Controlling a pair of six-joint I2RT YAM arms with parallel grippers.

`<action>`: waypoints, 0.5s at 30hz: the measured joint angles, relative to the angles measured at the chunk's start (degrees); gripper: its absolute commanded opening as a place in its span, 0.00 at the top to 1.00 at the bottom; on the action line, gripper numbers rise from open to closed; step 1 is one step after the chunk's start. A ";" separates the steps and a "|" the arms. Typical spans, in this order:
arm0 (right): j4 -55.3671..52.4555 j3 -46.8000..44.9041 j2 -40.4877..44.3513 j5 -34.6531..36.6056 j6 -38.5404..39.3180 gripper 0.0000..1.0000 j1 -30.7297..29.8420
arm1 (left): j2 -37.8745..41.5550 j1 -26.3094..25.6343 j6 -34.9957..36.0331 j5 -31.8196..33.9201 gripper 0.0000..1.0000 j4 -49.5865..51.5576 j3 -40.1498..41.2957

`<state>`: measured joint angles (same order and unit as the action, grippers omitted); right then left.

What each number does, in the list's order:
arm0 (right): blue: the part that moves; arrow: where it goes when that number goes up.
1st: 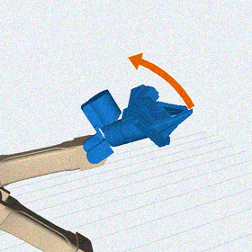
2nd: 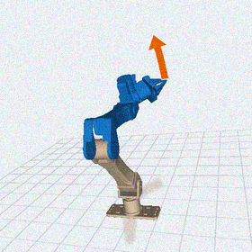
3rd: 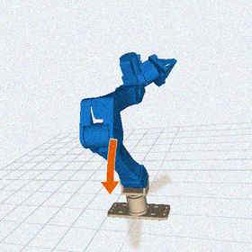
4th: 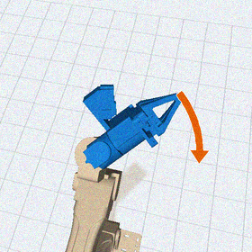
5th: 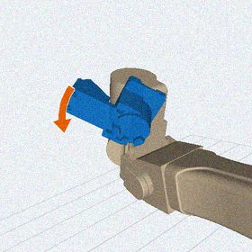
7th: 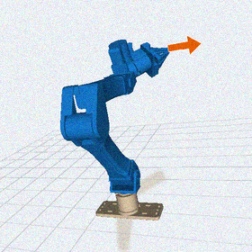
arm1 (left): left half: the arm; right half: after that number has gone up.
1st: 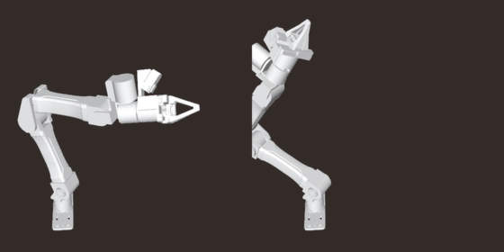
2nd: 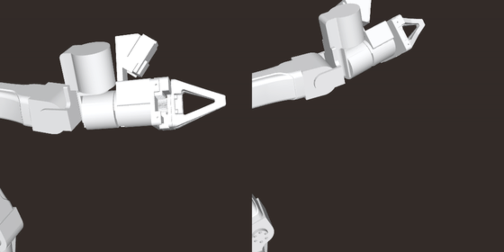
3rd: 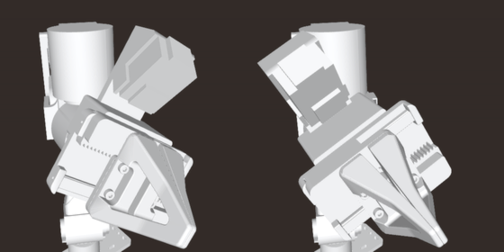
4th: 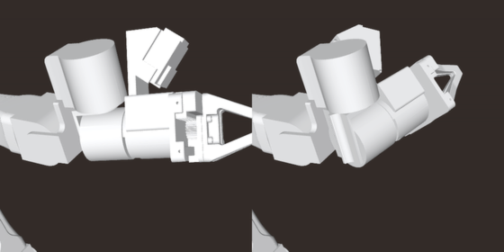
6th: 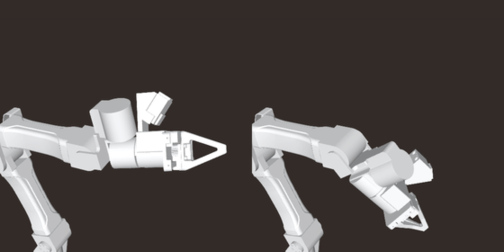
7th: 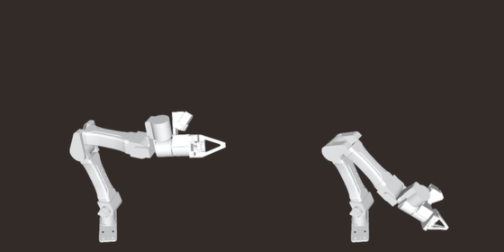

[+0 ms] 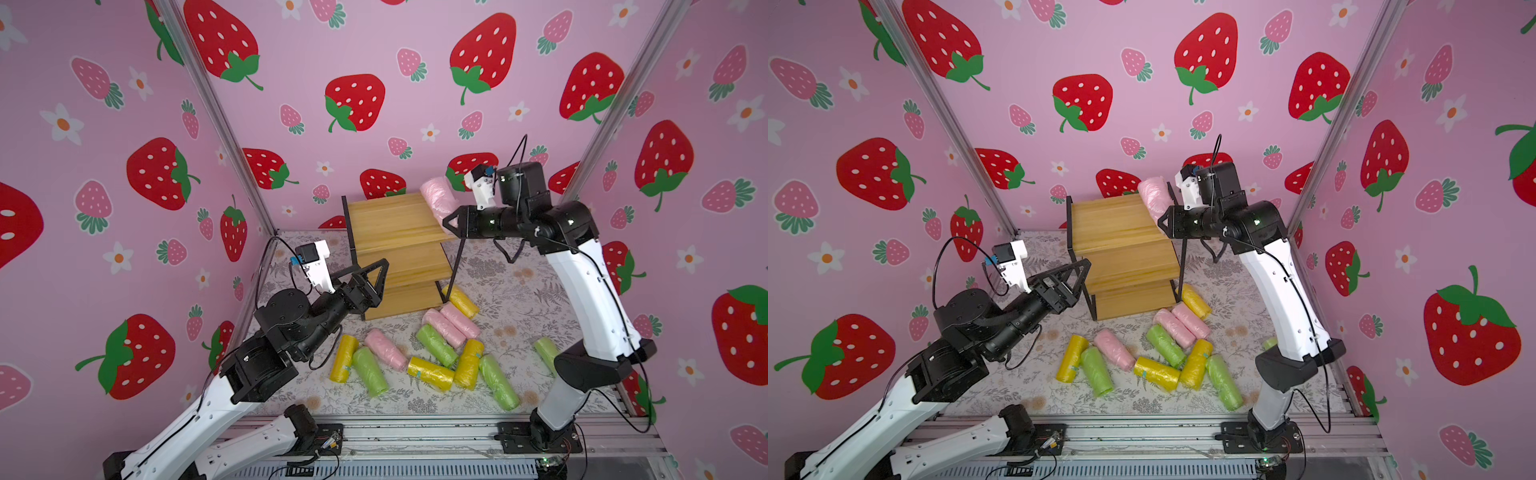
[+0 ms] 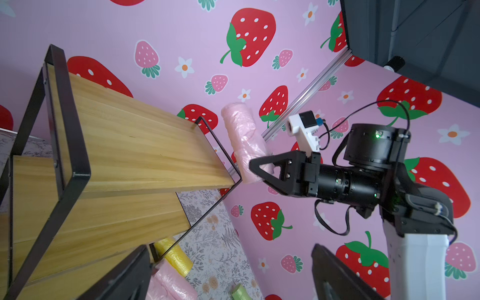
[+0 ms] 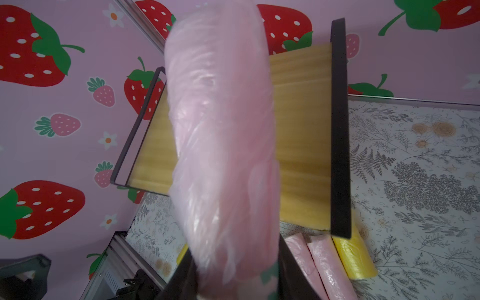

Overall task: Sort the rolls of trash bags by color and place them on the shelf
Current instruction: Place the roll of trash bags on the shelf.

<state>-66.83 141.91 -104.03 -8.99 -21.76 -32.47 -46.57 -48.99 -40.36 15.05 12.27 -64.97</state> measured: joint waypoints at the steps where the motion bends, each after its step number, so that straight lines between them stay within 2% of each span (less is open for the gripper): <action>1: -0.76 2.25 -2.21 0.72 0.48 1.00 0.20 | -0.24 0.00 0.02 -0.02 0.01 0.35 0.22; 5: -3.10 5.07 -7.06 3.13 2.12 1.00 0.35 | -1.42 0.00 -0.04 -0.04 0.01 1.79 1.09; 9: -3.28 5.35 -8.28 5.01 3.17 0.87 0.39 | -2.62 0.00 -0.20 -0.11 0.02 2.21 1.66; 10: -3.32 5.53 -8.31 5.53 3.50 0.81 0.39 | -2.93 0.00 -0.20 -0.20 0.02 2.21 1.68; 13: -3.63 5.79 -8.31 6.45 4.11 0.71 0.39 | -3.58 0.00 -0.20 -0.31 0.02 2.23 1.68; 15: -3.67 5.79 -8.33 6.93 4.52 0.50 0.39 | -3.85 0.00 -0.20 -0.50 0.02 2.29 1.68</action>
<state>-70.50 147.70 -112.36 -2.07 -17.23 -32.08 -50.41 -48.99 -40.56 14.55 14.57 -63.29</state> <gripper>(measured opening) 0.392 0.980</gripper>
